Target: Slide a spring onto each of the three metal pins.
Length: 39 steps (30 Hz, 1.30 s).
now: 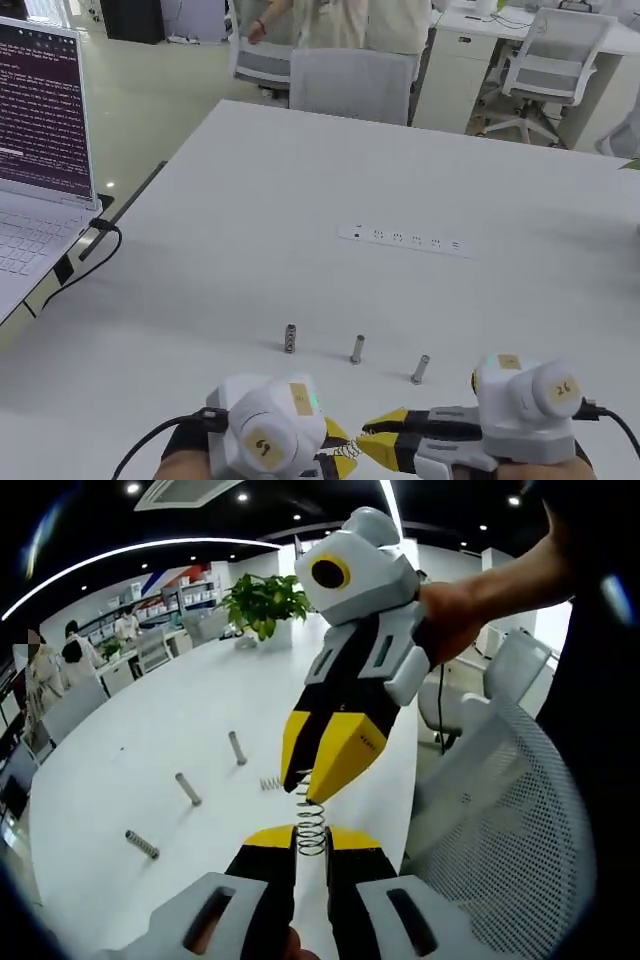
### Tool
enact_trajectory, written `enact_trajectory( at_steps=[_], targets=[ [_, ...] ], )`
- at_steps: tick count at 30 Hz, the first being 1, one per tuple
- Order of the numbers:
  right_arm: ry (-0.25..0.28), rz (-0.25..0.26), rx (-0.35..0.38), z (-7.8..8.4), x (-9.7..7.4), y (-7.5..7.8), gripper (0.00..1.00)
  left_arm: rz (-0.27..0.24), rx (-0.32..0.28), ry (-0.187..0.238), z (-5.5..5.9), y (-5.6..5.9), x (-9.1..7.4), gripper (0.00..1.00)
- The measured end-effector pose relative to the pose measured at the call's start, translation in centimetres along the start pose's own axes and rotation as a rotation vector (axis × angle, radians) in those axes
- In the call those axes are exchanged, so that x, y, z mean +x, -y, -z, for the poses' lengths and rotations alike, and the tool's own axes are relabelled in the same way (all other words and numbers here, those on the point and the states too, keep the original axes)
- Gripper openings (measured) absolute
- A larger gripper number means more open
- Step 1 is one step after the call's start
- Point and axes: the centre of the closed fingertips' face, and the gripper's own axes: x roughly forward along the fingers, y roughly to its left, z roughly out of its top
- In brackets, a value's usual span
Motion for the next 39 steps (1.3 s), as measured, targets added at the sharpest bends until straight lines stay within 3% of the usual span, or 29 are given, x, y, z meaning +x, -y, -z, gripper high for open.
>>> enact_trajectory(
  at_steps=[11, 22, 23, 24, 25, 39],
  targets=[
    [-0.006, 0.006, -0.022, -0.3, 0.0, -0.1, 0.09, -0.005, -0.053, 0.008, 0.0, -0.4, 0.1, 0.03],
    [-0.053, -0.023, -0.092, -1.0, -0.3, -0.5, 0.09, -0.003, -0.026, 0.039, -0.8, -0.3, -0.1, 0.02],
    [-0.067, -0.023, -0.104, -0.8, -0.4, -0.5, 0.09, -0.004, -0.025, 0.044, -0.9, -0.3, -0.2, 0.02],
    [-0.116, -0.037, -0.147, -0.5, -0.5, -0.6, 0.1, -0.002, -0.021, 0.054, -1.2, -0.3, -0.2, 0.01],
    [-0.123, -0.038, -0.156, -0.5, -0.6, -0.7, 0.14, 0.001, -0.017, 0.064, -1.5, -0.3, -0.2, 0.01],
    [-0.294, -0.093, -0.378, -1.4, -2.5, -1.0, 0.16, 0.037, -0.025, 0.139, -3.6, -0.1, -0.4, 0.02]
  ],
)
